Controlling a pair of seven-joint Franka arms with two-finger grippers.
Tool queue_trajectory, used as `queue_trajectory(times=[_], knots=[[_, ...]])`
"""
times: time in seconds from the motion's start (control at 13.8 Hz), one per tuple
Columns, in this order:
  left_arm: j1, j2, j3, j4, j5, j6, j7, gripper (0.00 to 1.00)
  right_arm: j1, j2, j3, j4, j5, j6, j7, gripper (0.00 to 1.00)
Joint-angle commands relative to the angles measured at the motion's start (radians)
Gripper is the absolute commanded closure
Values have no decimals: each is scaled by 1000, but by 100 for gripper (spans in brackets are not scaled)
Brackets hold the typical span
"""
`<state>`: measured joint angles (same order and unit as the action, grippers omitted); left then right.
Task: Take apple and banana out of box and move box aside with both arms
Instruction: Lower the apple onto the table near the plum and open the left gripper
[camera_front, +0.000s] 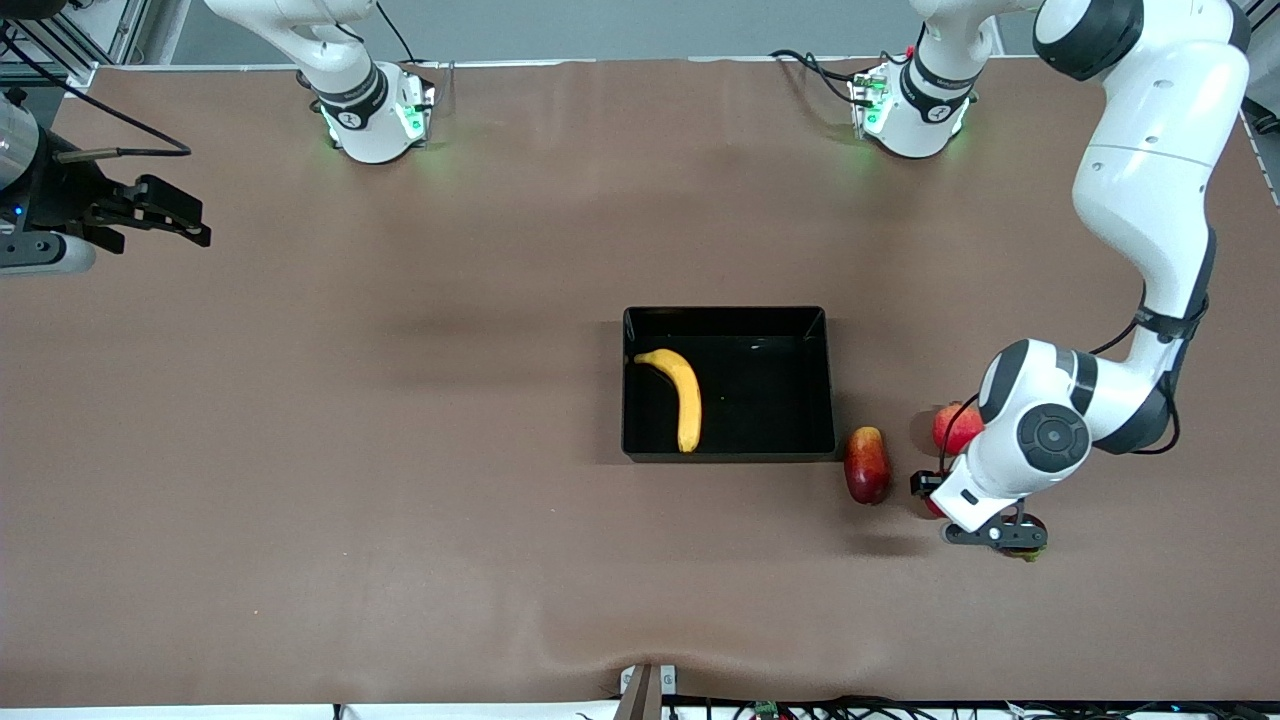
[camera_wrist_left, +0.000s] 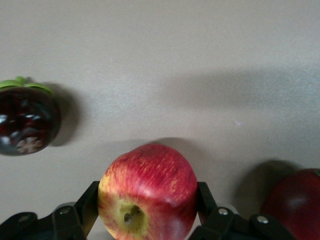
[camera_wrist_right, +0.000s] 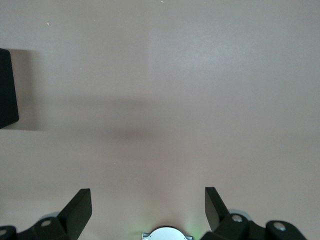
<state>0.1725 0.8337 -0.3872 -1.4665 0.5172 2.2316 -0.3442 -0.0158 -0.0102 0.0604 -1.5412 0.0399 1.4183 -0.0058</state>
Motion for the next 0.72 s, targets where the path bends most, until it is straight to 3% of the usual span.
queue_trajectory(times=[0.0, 0.07, 0.14, 0.43, 0.65], knots=[[-11, 33, 7, 28, 27, 11, 1, 93, -3, -7, 2, -5, 14, -5, 13, 0], [-11, 36, 5, 28, 27, 11, -10, 40, -3, -7, 2, -5, 14, -5, 13, 0], [-10, 36, 5, 28, 26, 11, -15, 0, -3, -7, 2, -5, 14, -5, 13, 0], [-8, -33, -9, 29, -9, -9, -36, 0, -3, -7, 2, -5, 14, -5, 13, 0], [-8, -140, -25, 29, -149, -114, -36, 0, -3, -7, 2, -5, 14, -5, 13, 0]])
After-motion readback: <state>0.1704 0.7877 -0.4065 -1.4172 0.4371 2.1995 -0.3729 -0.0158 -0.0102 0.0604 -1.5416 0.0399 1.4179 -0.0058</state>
